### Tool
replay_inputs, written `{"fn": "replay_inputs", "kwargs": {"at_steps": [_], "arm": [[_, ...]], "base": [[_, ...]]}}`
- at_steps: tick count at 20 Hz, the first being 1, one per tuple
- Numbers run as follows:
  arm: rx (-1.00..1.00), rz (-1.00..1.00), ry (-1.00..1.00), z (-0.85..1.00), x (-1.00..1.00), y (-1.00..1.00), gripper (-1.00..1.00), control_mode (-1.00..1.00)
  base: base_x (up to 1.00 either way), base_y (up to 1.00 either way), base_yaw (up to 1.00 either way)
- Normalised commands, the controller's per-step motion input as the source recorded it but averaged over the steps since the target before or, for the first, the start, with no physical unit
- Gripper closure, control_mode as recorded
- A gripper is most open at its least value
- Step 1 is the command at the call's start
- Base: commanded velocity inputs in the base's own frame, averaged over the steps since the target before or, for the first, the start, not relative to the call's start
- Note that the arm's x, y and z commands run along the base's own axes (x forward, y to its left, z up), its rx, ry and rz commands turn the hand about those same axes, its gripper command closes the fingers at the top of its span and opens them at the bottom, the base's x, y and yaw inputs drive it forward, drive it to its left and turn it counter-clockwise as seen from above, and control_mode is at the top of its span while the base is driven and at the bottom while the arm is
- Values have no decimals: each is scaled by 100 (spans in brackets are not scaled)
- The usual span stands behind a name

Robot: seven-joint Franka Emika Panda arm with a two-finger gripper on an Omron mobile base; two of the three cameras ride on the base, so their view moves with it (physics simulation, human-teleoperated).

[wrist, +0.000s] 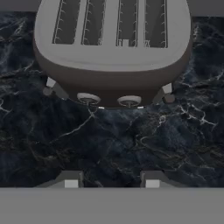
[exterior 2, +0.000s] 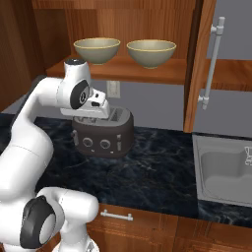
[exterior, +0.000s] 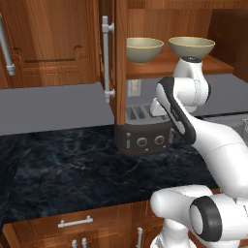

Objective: Pick up the bowls from the cabinet and place each bowl in front of a stool on the dining counter.

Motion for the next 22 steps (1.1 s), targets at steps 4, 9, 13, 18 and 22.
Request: {"fn": "replay_inputs", "kwargs": {"at_steps": [4, 9, 13, 18, 22], "arm": [[0, -2, -5, 0, -4, 1, -100, -100], [-1, 0, -28, 21, -26, -2, -100, -100], [-7, 1, -31, 51, -18, 0, -100, -100], [-7, 0, -22, 54, -5, 0, -100, -100], [-7, -1, -9, 41, 0, 0, -100, -100]], "base": [[0, 0, 0], [0, 0, 0], [0, 0, 0], [0, 0, 0], [0, 0, 0]]}}
